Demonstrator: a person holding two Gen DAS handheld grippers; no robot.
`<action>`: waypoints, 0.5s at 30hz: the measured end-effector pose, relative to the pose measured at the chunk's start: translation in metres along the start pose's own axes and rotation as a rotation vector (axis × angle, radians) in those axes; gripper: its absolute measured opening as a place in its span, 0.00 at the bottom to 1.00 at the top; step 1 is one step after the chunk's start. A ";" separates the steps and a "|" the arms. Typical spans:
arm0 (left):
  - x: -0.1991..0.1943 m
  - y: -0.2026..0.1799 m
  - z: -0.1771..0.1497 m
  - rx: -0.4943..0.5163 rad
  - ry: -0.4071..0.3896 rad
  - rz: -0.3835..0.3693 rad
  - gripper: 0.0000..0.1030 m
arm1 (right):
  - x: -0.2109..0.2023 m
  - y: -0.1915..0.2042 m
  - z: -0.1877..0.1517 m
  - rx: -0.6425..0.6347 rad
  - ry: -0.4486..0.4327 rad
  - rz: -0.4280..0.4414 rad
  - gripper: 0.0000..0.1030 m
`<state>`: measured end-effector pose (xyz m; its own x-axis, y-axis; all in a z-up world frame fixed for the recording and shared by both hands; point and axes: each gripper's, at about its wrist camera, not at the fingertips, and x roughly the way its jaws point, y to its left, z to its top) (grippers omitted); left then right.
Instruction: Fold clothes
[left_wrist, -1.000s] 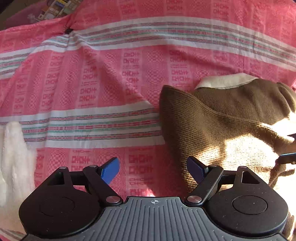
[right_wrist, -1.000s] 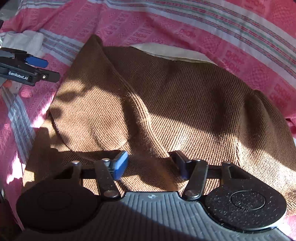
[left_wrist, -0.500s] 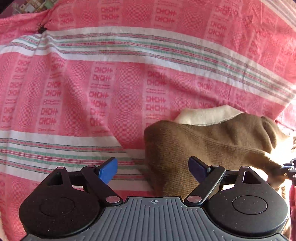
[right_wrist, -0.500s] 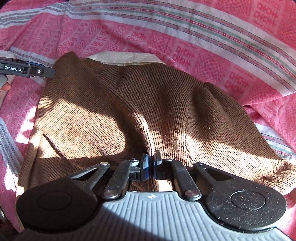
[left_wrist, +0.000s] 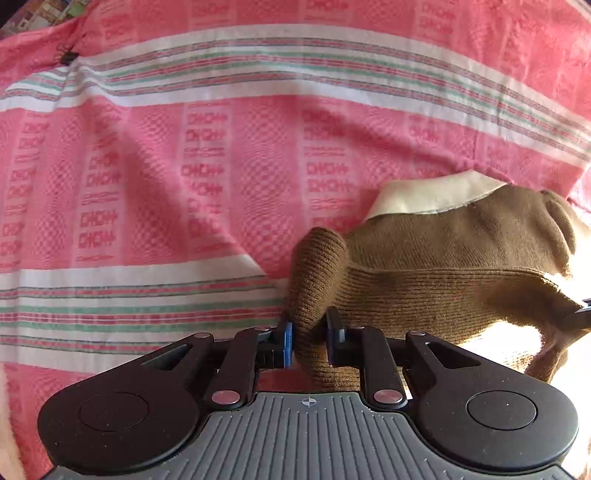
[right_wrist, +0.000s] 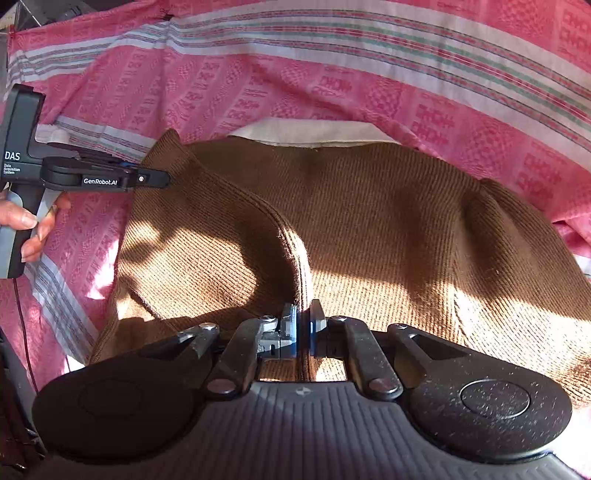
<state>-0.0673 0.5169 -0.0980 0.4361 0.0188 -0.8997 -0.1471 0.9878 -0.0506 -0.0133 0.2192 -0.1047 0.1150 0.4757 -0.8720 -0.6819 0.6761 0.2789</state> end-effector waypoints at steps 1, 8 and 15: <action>-0.002 0.006 -0.002 -0.010 0.001 0.000 0.15 | 0.003 0.002 0.002 -0.009 0.001 -0.004 0.08; -0.021 -0.001 -0.013 -0.021 -0.063 0.090 0.58 | 0.021 -0.008 0.005 -0.019 0.067 -0.075 0.13; -0.033 -0.002 0.000 -0.084 -0.144 0.087 0.82 | 0.013 -0.007 -0.002 -0.046 0.081 -0.069 0.13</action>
<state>-0.0810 0.5143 -0.0685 0.5404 0.1318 -0.8310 -0.2611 0.9652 -0.0167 -0.0084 0.2189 -0.1187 0.1056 0.3808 -0.9186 -0.7067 0.6786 0.2001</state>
